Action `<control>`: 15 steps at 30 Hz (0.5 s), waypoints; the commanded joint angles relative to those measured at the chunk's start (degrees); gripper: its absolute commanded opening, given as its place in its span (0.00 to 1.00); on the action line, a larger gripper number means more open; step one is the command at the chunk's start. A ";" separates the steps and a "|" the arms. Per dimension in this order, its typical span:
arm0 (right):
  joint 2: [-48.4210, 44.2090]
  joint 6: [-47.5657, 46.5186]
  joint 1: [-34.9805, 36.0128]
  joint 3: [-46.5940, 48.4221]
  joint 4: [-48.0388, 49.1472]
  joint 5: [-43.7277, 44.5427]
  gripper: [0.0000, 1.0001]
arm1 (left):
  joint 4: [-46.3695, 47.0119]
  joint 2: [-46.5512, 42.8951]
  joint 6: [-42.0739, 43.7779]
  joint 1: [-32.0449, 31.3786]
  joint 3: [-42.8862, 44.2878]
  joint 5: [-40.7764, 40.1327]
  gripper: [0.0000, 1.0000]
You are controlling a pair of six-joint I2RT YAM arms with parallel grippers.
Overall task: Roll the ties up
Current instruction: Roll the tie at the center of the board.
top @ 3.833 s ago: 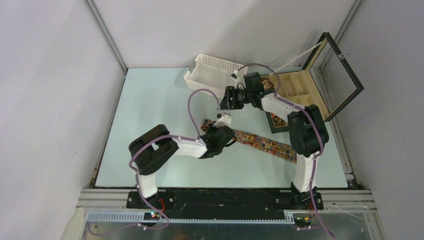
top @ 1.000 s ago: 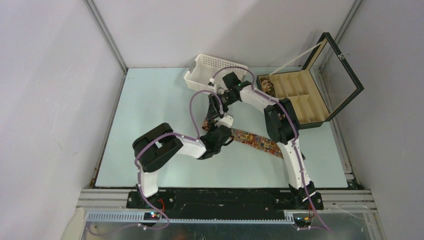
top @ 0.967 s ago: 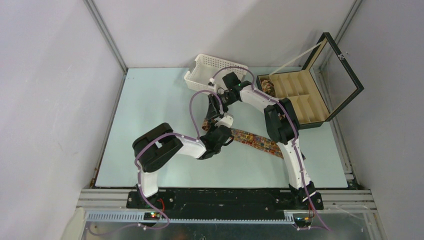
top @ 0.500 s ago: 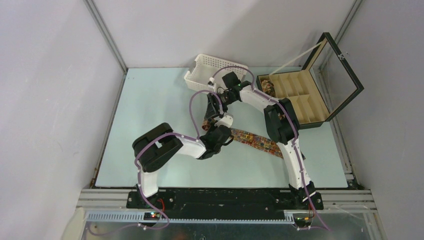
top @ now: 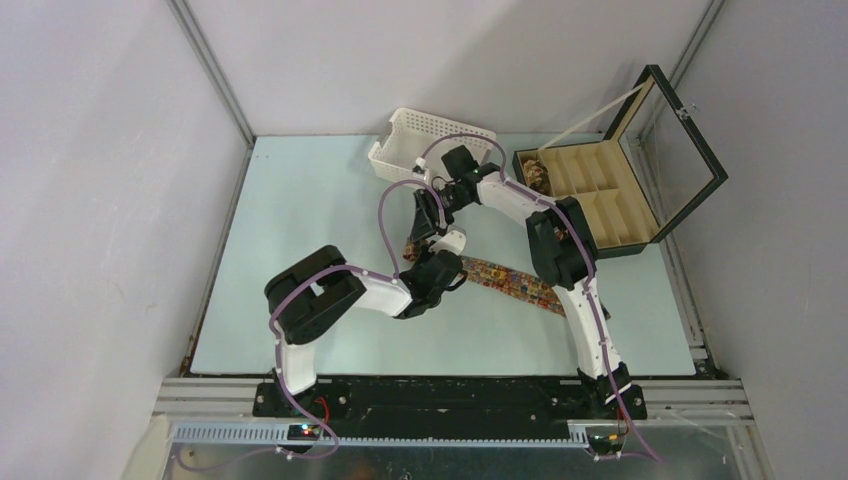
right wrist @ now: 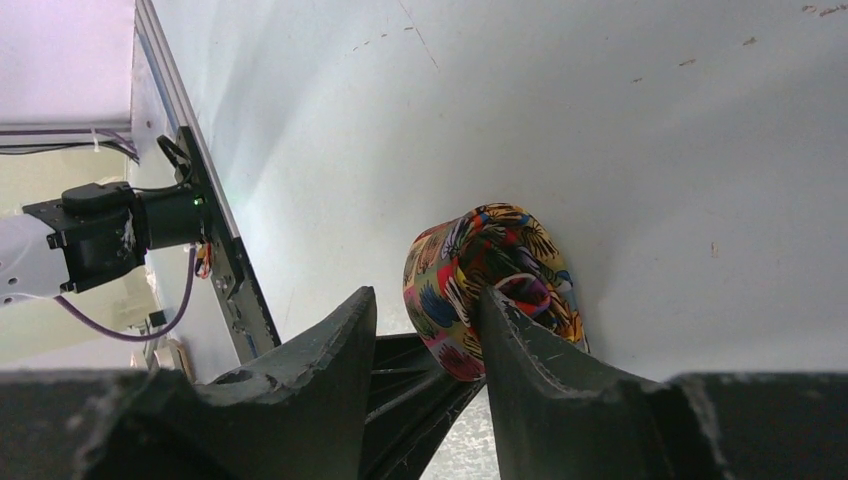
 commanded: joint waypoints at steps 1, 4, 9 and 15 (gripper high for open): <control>-2.13 -0.83 0.47 1.13 -0.87 -0.37 0.48 | -1.41 -1.35 0.65 0.83 -0.82 0.31 0.00; -2.86 -0.07 0.45 1.09 0.02 0.96 0.59 | -1.36 -1.23 0.65 0.85 -0.81 0.31 0.00; -4.57 1.28 0.37 1.89 1.71 2.77 0.65 | -1.37 -1.24 0.65 0.78 -0.73 0.33 0.00; -3.97 1.33 0.67 3.80 0.02 1.07 0.66 | -1.26 -1.32 0.73 0.78 -0.74 0.31 0.00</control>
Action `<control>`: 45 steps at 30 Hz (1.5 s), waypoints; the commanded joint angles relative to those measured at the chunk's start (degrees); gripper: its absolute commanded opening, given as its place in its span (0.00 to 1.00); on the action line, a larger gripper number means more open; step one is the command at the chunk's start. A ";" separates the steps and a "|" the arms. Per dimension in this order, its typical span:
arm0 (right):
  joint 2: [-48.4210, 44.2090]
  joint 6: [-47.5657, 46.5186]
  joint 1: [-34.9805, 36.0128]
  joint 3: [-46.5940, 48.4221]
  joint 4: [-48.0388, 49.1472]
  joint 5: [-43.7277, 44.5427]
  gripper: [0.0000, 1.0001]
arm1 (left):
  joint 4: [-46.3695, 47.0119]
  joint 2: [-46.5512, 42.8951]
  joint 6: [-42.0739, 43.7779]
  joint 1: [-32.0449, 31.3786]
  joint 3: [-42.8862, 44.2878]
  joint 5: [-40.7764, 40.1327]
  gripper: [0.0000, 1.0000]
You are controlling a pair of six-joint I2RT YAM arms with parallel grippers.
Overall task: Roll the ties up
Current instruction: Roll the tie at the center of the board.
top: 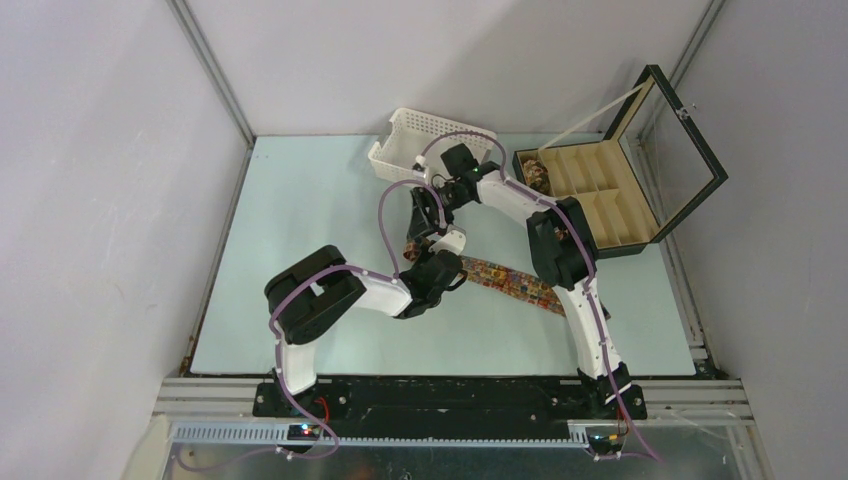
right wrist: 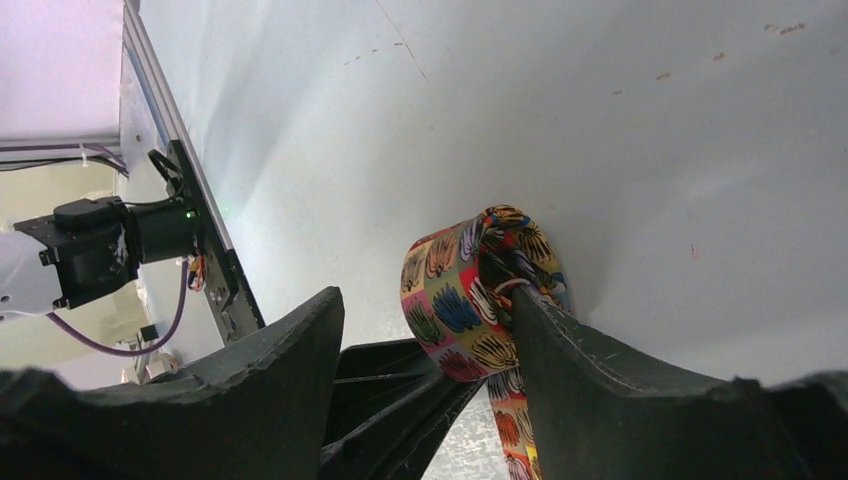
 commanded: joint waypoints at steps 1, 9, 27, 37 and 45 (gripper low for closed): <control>-3.51 0.29 0.68 3.50 -0.27 -1.40 0.66 | -1.27 -1.28 0.76 0.72 -0.77 0.31 0.00; -1.41 -2.47 2.26 4.58 -3.39 -2.07 0.70 | -1.33 -1.57 0.80 0.78 -0.72 0.32 0.00; -4.46 -0.32 1.94 5.93 -0.74 8.35 0.72 | -0.71 -1.67 0.53 0.75 -1.42 0.40 0.00; -4.45 0.90 2.08 7.83 -0.13 3.18 0.76 | -0.62 -1.81 0.63 0.77 -1.43 0.46 0.00; -2.68 -7.16 4.17 7.74 -4.59 12.61 0.77 | -0.46 -1.60 0.56 0.77 -1.34 0.71 0.00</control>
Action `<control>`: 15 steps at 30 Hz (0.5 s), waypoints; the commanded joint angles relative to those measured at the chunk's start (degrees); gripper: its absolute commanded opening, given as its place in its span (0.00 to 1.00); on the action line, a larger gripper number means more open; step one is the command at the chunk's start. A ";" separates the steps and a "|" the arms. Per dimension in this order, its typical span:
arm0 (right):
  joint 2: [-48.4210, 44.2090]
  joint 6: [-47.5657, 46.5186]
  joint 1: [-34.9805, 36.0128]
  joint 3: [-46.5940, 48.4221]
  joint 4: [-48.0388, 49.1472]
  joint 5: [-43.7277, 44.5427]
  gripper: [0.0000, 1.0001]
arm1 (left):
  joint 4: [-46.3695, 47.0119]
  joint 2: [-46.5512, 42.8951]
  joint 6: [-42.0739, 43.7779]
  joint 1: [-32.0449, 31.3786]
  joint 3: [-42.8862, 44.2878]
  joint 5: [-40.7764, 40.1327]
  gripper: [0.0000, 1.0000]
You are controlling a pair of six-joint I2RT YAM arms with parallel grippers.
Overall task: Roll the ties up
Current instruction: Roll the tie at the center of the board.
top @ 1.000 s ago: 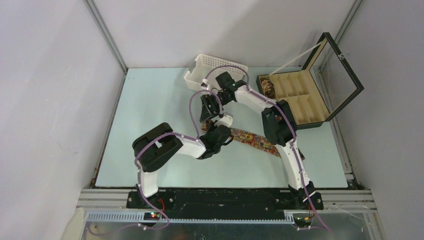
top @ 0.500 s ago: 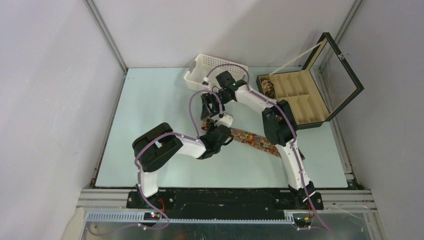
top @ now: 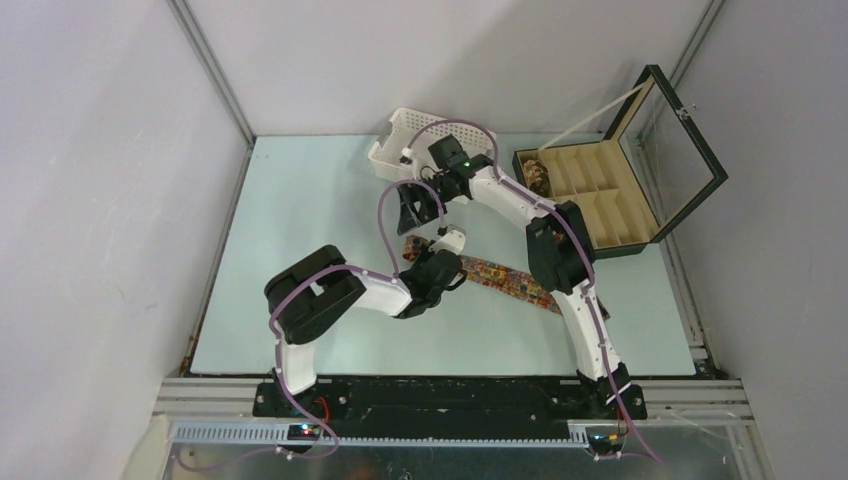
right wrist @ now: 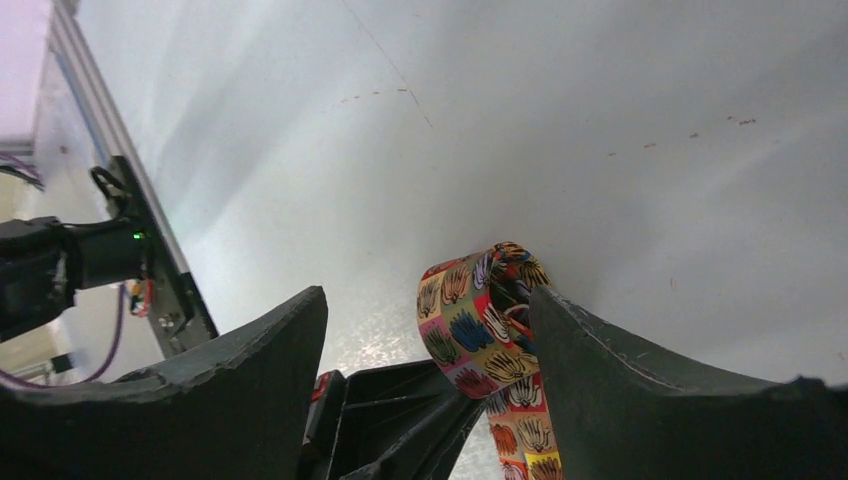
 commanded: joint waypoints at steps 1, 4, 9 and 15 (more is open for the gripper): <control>-1.47 -6.05 1.56 1.82 -2.47 6.06 0.78 | -0.46 -1.53 0.52 0.68 -1.32 0.65 0.00; 0.04 -8.07 1.90 3.83 -4.33 6.93 0.79 | -0.46 -1.41 0.47 0.63 -1.40 0.74 0.00; 1.59 -9.89 1.98 5.32 -5.32 3.87 0.79 | -0.45 -1.27 0.44 0.61 -1.24 1.02 0.00; 2.97 -11.76 2.45 6.33 -6.24 5.55 0.74 | -0.64 -1.22 0.52 0.59 -1.06 1.12 0.00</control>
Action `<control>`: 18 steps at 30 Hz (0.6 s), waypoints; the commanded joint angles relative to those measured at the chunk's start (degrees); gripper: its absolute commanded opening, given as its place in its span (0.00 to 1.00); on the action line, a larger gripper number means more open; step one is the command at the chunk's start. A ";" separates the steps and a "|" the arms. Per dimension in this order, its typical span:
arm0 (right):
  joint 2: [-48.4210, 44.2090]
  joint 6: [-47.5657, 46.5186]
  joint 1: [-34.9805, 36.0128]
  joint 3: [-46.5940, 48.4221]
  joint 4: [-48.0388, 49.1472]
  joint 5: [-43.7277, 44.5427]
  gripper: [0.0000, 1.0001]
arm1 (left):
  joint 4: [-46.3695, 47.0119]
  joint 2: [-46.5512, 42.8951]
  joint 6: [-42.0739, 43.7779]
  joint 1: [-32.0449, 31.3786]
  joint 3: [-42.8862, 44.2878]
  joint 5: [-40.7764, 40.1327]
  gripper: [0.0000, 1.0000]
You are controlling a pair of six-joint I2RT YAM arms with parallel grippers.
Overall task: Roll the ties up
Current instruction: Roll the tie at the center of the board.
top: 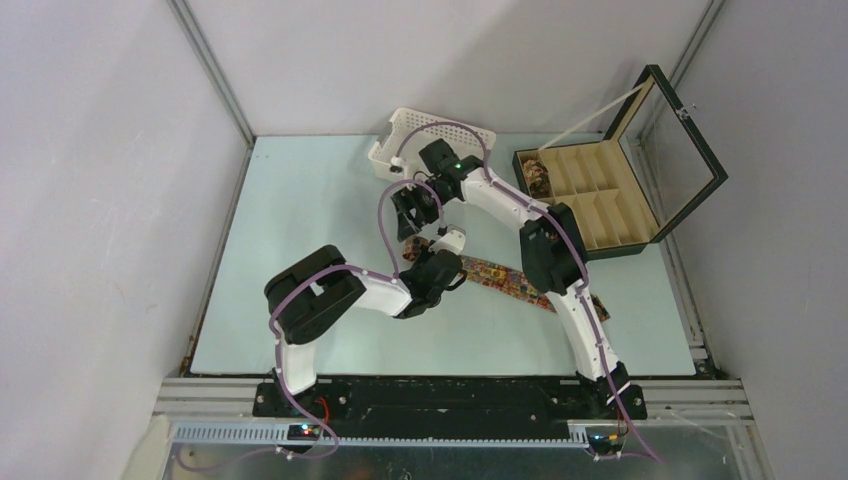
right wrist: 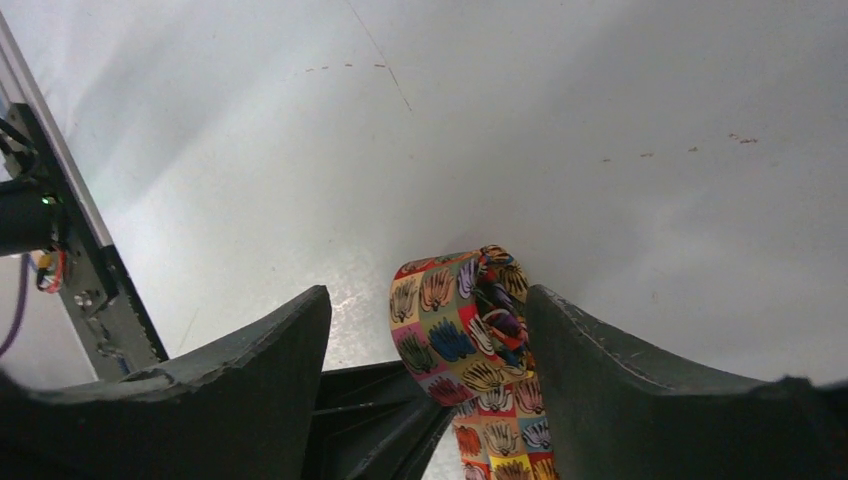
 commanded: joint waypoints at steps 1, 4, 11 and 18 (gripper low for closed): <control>1.45 -3.19 0.39 3.02 -1.50 1.03 0.71 | -0.62 -1.22 0.52 0.60 -1.10 1.05 0.00; 2.16 -3.72 0.44 3.30 -2.27 1.83 0.67 | -0.61 -1.23 0.52 0.54 -1.18 1.04 0.00; 2.55 -4.00 0.74 3.13 -2.56 1.36 0.54 | -0.57 -1.10 0.43 0.58 -1.24 1.12 0.00; 2.19 -3.15 0.92 2.87 -1.77 1.67 0.45 | -0.62 -1.30 0.51 0.60 -1.32 1.04 0.00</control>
